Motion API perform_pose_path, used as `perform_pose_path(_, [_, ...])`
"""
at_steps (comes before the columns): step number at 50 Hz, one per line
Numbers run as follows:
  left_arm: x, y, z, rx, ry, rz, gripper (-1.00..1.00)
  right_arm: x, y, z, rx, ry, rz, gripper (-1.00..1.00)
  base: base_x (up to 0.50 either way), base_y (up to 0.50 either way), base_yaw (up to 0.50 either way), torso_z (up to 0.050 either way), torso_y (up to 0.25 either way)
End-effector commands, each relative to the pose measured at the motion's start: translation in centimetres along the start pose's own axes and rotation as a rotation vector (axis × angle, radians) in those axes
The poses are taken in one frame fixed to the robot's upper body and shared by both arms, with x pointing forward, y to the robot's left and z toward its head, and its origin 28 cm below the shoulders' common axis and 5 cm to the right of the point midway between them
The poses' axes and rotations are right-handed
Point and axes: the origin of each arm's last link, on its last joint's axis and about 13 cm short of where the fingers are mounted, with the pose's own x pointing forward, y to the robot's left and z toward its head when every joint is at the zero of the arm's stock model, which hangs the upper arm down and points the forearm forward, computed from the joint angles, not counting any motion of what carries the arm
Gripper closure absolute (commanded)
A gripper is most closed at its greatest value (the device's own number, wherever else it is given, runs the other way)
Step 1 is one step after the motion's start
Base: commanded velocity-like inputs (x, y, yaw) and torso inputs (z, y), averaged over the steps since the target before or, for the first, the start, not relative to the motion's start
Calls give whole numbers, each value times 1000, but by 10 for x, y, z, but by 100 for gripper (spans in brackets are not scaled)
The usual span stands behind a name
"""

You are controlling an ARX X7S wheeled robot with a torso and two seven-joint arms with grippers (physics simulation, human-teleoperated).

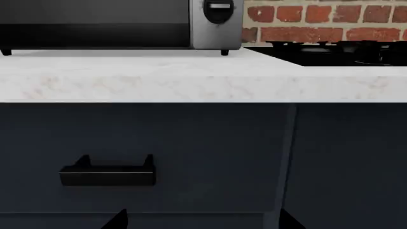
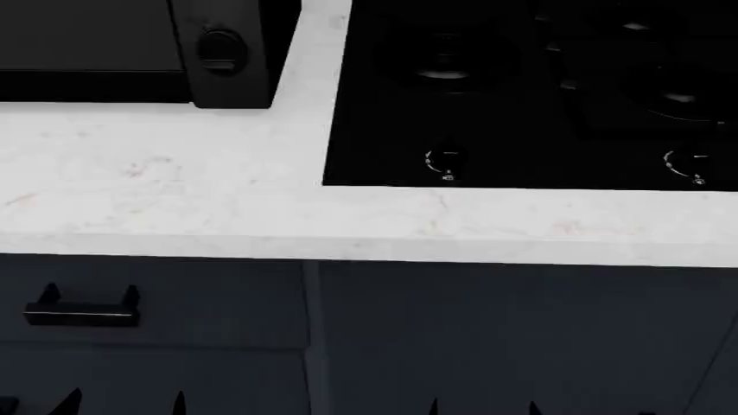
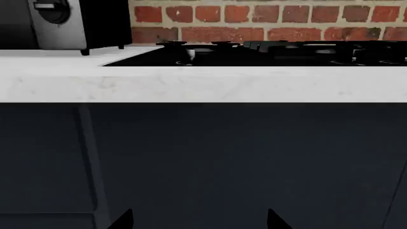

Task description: Decrease the toaster oven temperature.

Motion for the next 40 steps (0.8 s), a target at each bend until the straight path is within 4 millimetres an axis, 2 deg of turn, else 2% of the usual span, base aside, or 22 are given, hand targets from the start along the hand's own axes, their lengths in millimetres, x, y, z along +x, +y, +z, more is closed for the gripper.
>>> perform_pose_path(1, [-1, 0, 2, 0, 0, 0, -100, 0, 0, 2, 0, 0, 0, -100, 0, 0, 0, 0, 0])
perform_pose_path(10, [-2, -1, 0, 24, -10, 3, -100, -4, -1, 4, -14, -11, -1, -100, 0, 0, 0, 0, 0])
perform_pose_path(16, [-5, -1, 8, 37, -25, 2, -100, -4, -1, 8, -8, -20, -1, -100, 0, 0, 0, 0, 0])
perform_pose_path(18, [-7, 1, 19, 62, -50, -25, -100, -3, -3, 21, -19, -47, 10, -100, 0, 0, 0, 0, 0])
perform_pose_path(20, [-12, 1, 34, 14, -54, -93, -100, -2, -6, 33, -36, -79, 19, -100, 0, 0, 0, 0, 0])
perform_pose_path(22, [-15, 3, 47, 96, -89, -146, -100, -1, -8, 50, -37, -108, 19, -100, 0, 0, 0, 0, 0])
perform_pose_path(24, [-19, 3, 59, 71, -91, -201, -100, 0, -9, 59, -42, -123, 26, -100, 0, 0, 0, 0, 0])
perform_pose_path(29, [-29, 4, 90, 139, -115, -309, -100, -3, -9, 89, -56, -149, 60, -100, 0, 0, 0, 0, 0])
perform_pose_path(34, [-37, 4, 99, 144, -93, -365, -100, -2, -11, 118, -65, -170, 76, -100, 0, 0, 0, 0, 0])
perform_pose_path(40, [-63, -3, 101, 125, -67, -474, -100, 9, -15, 163, -85, -222, 102, -100, 0, 0, 0, 0, 0])
